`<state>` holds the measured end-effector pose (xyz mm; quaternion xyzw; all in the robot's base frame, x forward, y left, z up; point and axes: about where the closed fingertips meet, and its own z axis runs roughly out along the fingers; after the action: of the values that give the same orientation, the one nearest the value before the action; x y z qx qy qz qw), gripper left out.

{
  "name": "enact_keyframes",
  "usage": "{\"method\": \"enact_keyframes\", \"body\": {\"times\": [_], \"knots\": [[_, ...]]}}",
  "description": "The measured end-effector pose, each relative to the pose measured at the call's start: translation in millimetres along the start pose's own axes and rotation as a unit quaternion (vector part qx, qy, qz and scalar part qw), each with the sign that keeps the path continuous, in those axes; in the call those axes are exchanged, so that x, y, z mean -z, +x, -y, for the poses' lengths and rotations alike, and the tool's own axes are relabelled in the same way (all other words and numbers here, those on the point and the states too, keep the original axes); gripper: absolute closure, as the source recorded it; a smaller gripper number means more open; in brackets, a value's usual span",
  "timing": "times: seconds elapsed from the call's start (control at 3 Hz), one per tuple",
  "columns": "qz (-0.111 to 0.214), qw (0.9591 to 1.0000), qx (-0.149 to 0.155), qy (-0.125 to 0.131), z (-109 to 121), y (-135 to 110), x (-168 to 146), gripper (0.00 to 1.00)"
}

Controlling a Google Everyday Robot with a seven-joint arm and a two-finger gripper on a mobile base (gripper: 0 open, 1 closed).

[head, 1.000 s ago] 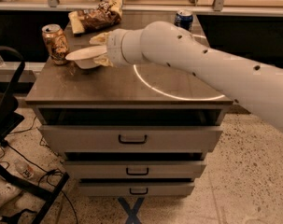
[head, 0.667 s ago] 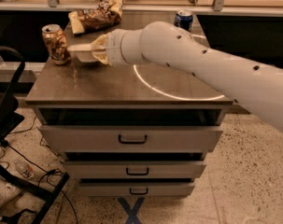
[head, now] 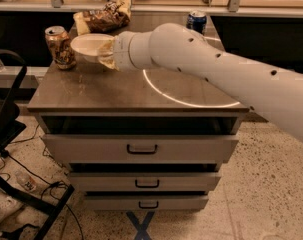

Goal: Move paper bowl near brown chip bag

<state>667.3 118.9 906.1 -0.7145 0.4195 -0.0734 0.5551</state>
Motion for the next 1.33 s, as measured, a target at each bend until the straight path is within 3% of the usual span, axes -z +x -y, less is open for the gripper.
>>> {"method": "enact_keyframes", "body": {"times": [0.33,0.67,1.33], "knots": [[-0.014,0.9998,0.009,-0.007,12.8,9.9,4.6,1.0],[-0.061,0.9969,0.038,-0.032,49.2,47.8,21.5,1.0],[-0.115,0.9898,0.047,-0.069,82.4,126.4,28.0,1.0]]}}
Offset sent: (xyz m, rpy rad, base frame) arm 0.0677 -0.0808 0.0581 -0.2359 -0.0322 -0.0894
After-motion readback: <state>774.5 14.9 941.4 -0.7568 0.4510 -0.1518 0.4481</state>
